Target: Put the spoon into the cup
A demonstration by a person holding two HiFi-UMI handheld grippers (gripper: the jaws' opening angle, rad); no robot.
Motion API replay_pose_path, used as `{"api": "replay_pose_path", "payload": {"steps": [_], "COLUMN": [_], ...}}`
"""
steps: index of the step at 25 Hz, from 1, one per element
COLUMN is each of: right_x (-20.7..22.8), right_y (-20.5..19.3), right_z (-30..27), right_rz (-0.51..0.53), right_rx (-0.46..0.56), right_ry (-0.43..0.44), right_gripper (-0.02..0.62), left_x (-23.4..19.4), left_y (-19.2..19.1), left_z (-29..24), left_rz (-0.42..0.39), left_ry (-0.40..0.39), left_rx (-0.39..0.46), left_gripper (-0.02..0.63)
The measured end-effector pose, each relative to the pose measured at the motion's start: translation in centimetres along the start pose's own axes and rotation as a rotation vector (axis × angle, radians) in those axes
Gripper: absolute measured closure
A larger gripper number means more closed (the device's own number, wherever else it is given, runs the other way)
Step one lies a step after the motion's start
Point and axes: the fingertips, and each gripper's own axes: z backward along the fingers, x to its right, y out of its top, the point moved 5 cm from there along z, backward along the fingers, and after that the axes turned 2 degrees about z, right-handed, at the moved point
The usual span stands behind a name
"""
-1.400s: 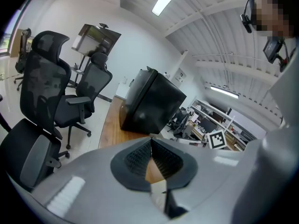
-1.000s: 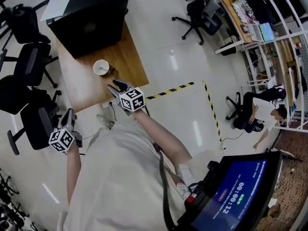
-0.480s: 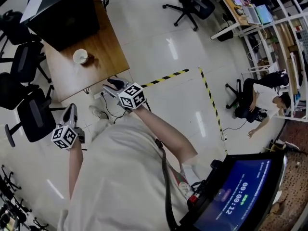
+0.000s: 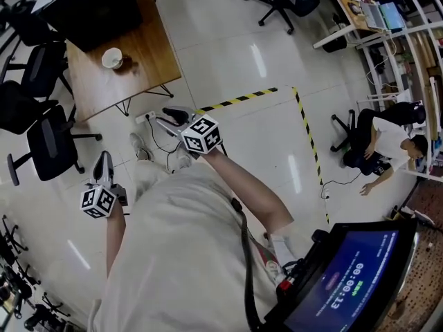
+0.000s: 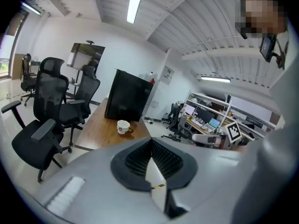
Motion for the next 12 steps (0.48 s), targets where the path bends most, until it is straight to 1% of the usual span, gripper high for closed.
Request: {"api": "replay_pose_path", "payload": {"steps": [2,5,9,12], "right_x": [-0.1,-0.1,-0.6,-0.6], "right_y": [-0.2,-0.1,0.4,0.6], "right_z": [1.1,2.2,3.2,3.5], "right_rz": [-0.003,-0.020,-0.052,-0.067], "right_rx": [0.010,0.030,0.057,0.073], "right_ry": [0.005,0.001,-0.004,-0.029], "right_gripper": [0.445,0.445,0.445,0.439], "left_x": [0.5,1.2,1.4,1.1], "left_y": [-0.7,-0.9,-0.2,0.8], "left_z": [0.4,0.4,0.4,0.5], "left_rz": [0.003,-0.010,-0.032,-0.035], "left_ry": [0.007,-0.003,-0.019,-0.027], "left_rx": [-0.004,-0.009,-0.006,0.010], "left_gripper": [0.629,0.629,0.629,0.629]}}
